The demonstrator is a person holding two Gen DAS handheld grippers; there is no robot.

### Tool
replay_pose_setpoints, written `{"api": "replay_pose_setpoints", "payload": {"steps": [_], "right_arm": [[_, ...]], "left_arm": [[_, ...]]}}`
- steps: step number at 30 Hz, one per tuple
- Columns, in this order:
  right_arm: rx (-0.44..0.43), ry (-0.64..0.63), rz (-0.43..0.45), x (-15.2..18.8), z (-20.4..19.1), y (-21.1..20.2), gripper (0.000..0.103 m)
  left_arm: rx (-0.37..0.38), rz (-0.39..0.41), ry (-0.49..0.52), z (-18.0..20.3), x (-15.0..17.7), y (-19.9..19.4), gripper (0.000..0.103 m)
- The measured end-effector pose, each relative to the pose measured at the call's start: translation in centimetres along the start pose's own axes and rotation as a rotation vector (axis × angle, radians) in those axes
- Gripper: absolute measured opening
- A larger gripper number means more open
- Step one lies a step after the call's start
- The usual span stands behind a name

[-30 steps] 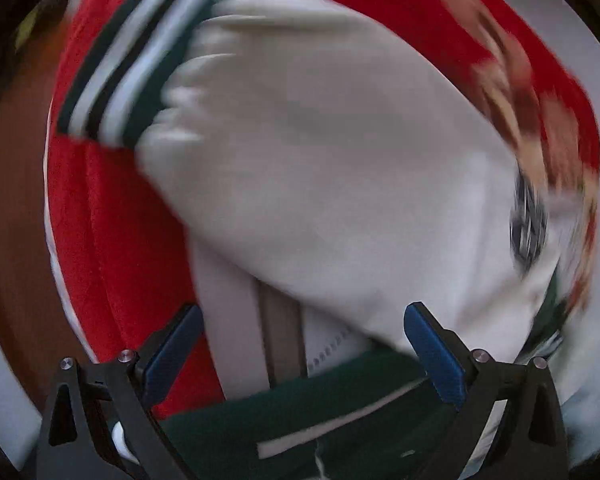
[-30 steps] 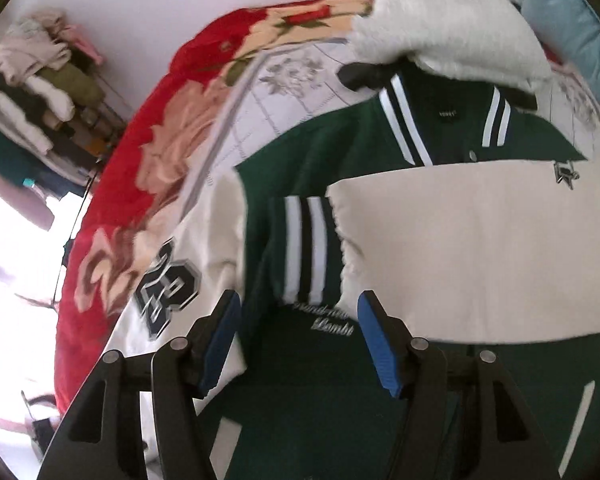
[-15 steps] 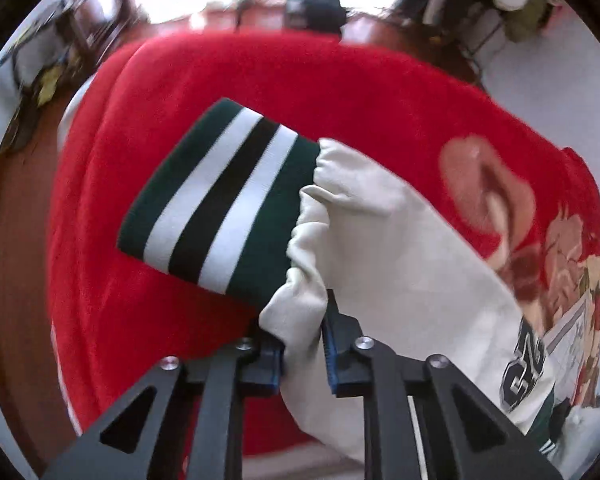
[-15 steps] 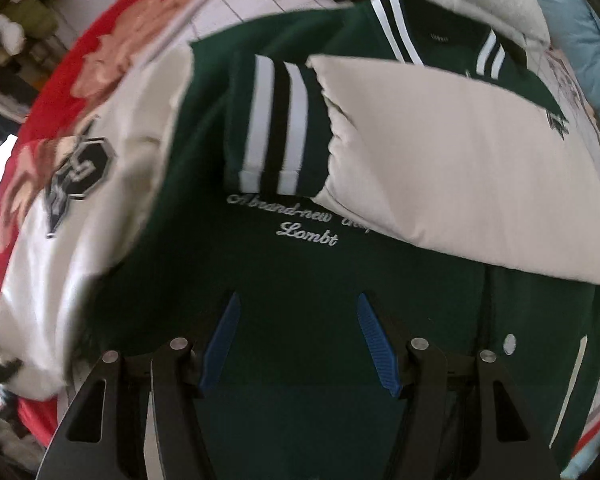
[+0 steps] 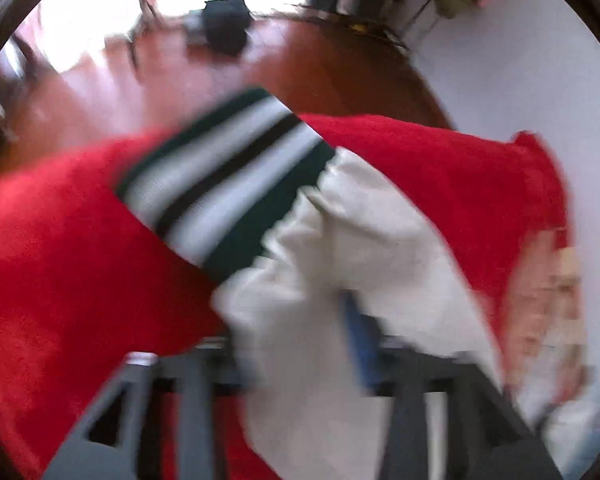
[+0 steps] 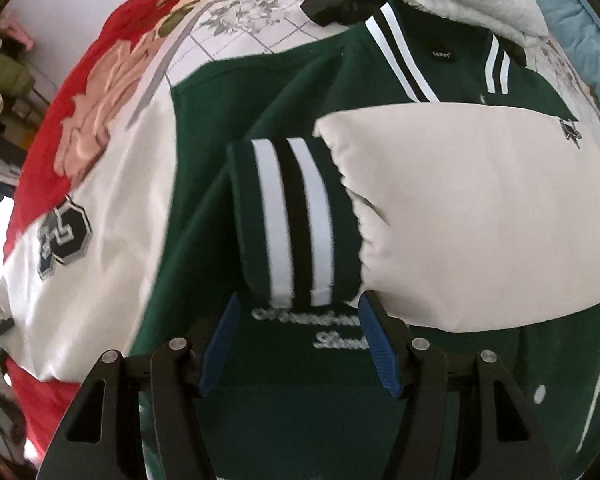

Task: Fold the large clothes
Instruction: 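Fold the cream sleeve over the jacket with the right tool while the left grasps the other cuff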

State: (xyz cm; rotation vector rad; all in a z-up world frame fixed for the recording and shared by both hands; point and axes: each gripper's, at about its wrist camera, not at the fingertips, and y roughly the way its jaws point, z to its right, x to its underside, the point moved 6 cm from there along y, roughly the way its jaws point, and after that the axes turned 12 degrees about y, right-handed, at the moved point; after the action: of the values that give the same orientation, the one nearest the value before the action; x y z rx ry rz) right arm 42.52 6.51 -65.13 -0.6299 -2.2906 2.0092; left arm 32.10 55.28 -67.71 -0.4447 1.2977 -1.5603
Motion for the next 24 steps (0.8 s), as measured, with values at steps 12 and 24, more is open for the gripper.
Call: {"api": "replay_pose_setpoints", "payload": {"steps": [12,24], "right_arm": [[-0.022,0.001,-0.007,-0.1,-1.3,-0.5,0.064],[0.110,-0.002,0.025,-2.0,1.0,-5.1,0.068]], "left_arm": [[0.003,0.082,0.061,4.2,-1.4,-0.5,0.003],[0.034,0.341,0.434,17.9,-2.2,-13.4,0.002]]}}
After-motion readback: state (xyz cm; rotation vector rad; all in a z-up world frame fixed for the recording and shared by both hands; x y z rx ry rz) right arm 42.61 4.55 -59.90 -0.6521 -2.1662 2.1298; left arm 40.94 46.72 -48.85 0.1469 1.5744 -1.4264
